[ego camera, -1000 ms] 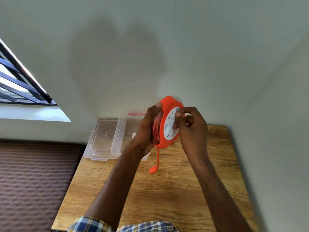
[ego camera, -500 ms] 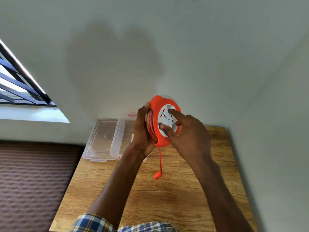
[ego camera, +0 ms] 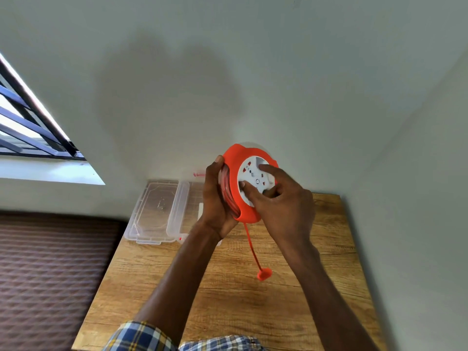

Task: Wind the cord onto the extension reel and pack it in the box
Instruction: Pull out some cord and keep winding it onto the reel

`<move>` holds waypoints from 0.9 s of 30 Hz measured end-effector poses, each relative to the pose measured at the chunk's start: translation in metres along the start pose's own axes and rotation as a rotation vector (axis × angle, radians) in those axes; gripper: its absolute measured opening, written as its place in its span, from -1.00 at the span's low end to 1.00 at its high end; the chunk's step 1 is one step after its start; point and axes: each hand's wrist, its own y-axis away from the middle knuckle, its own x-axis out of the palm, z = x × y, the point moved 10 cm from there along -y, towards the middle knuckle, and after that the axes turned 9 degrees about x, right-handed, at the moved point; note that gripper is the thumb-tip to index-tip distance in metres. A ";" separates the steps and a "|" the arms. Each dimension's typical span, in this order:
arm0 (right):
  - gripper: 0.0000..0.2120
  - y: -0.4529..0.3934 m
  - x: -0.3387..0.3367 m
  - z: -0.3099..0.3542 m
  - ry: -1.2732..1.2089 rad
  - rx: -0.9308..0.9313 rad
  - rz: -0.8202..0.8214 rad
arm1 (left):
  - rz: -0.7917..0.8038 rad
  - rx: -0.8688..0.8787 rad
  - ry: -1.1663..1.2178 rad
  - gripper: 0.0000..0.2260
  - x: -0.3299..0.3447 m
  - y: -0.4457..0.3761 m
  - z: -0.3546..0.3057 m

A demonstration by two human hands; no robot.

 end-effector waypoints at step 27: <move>-0.38 0.000 0.013 -0.005 0.276 -0.187 0.335 | 0.097 -0.208 0.038 -0.42 -0.006 -0.003 0.022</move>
